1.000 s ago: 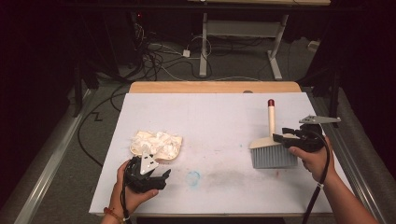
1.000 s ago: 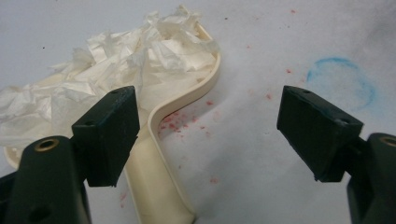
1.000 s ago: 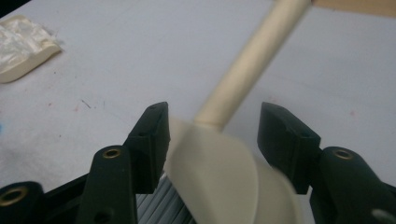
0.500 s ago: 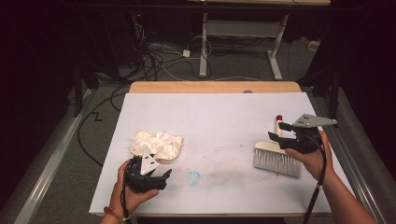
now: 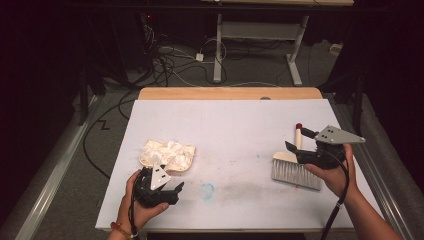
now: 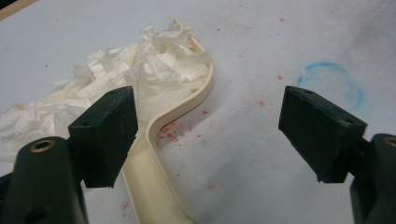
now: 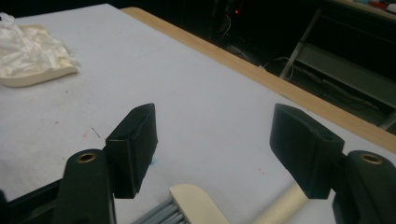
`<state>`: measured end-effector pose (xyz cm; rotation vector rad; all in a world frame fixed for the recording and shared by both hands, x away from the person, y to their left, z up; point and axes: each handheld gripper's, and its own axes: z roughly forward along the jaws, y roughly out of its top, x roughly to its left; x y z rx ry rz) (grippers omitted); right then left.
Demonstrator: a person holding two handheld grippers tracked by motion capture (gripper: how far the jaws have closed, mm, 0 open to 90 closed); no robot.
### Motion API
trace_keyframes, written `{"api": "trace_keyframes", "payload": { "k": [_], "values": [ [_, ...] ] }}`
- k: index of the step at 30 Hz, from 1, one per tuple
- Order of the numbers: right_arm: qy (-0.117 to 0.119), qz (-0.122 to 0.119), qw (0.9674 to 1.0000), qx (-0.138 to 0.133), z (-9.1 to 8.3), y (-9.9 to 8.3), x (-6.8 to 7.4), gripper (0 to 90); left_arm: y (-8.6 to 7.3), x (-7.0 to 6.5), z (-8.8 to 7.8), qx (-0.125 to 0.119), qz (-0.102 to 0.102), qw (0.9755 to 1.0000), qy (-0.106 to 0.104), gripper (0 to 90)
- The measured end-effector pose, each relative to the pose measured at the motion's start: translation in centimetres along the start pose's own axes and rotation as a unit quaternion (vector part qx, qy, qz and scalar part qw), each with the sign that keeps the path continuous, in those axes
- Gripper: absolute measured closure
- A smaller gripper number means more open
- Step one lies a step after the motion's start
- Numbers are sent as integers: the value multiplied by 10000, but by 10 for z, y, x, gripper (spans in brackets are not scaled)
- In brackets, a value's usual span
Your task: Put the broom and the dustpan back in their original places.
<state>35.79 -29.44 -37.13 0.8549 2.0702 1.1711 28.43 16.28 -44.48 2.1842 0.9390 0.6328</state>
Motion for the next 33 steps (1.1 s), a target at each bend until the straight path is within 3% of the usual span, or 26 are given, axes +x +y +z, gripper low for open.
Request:
{"api": "trace_keyframes", "payload": {
  "k": [7, 13, 31, 33],
  "values": [
    [-124, -119, 9996, -206, -9, -5, 10, 254, 0, -2, 0, -101, 159, 9998, 47, 187],
    [-147, -232, 9994, -198, -13, -15, 15, 254, 1, -5, 0, -186, 255, 9995, 91, 187],
    [-237, -225, 9992, -209, -31, -58, 15, 200, 1, -8, 5, -263, 383, 9989, 100, 187],
    [-277, -198, 9992, -231, -33, -64, 15, 196, 0, -9, 5, -234, 324, 9992, 63, 187]
  ]
}}
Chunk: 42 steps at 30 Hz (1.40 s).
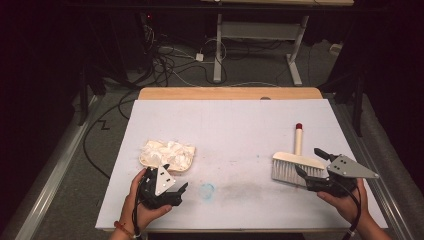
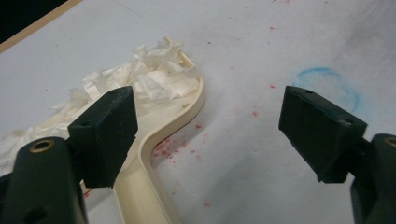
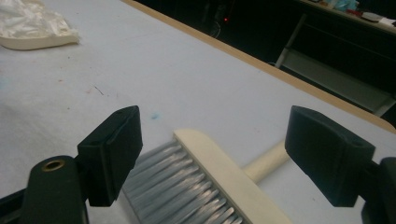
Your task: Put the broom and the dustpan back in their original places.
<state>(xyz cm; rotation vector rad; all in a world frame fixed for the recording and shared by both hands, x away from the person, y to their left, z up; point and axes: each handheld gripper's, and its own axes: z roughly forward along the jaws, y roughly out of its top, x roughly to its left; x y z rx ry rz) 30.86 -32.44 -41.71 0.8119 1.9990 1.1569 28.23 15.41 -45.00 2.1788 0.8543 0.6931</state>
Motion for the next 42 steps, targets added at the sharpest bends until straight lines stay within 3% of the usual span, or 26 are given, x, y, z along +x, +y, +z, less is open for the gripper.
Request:
{"api": "trace_keyframes", "payload": {
  "k": [4, 7, 9, 15, 18, 33, 42],
  "values": [
    [-174, -87, 9998, -56, -3, -16, 5, 193, -1, -1, 1, -45, -1, 10000, -36, 183],
    [-218, -180, 9996, -23, -4, -26, 9, 190, -3, -1, 3, -7, 67, 10000, -42, 177],
    [-179, -112, 9998, -48, -4, -29, 9, 191, -4, -2, 5, 8, 109, 9999, -26, 175],
    [-146, -156, 9998, -39, -4, -31, 12, 192, -3, -2, 5, -63, 143, 9999, -35, 175],
    [-196, -171, 9997, 8, -4, -31, 14, 192, -5, -3, 5, 12, 246, 9997, 15, 175],
    [-177, -362, 9991, -122, -3, -24, 20, 195, -7, -4, 3, 19, 264, 9996, 43, 175],
    [-184, -358, 9991, -133, -3, -23, 20, 195, -6, -5, 5, 73, 286, 9996, 37, 175]
  ]
}}
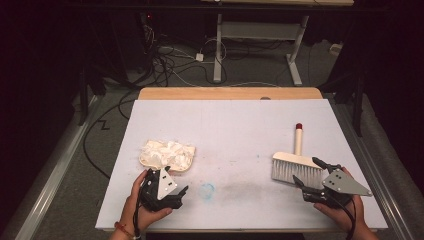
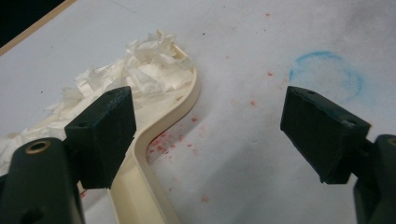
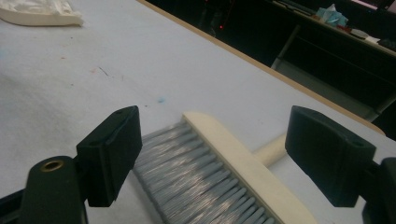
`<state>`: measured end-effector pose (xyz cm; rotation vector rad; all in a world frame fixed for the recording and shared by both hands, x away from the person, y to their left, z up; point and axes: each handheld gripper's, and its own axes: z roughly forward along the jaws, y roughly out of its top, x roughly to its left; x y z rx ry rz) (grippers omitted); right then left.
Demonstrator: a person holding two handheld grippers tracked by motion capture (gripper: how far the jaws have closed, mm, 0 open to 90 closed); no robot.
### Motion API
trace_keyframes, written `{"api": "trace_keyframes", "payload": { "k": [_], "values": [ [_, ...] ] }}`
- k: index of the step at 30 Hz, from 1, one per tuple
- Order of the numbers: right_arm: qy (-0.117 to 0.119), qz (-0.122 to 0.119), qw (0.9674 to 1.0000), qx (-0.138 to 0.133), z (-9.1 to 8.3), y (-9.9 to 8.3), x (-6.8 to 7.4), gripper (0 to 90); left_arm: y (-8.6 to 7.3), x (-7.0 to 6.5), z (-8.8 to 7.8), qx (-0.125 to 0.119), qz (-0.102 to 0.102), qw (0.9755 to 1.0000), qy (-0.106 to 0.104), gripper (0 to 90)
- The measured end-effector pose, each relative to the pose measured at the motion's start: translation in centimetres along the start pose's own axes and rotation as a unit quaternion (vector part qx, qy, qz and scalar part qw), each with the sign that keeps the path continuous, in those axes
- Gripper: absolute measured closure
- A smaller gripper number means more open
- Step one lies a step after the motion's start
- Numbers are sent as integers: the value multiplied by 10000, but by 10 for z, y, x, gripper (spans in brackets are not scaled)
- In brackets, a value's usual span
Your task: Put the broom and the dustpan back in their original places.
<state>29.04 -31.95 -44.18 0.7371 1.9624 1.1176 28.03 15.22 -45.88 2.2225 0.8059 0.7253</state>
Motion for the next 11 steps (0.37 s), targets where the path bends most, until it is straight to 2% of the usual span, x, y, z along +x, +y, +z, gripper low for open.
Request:
{"api": "trace_keyframes", "payload": {
  "k": [11],
  "values": [
    [-33, -18, 10000, 17, 1, 0, -2, 196, 3, -2, 3, 41, 39, 10000, -51, 175]
  ]
}}
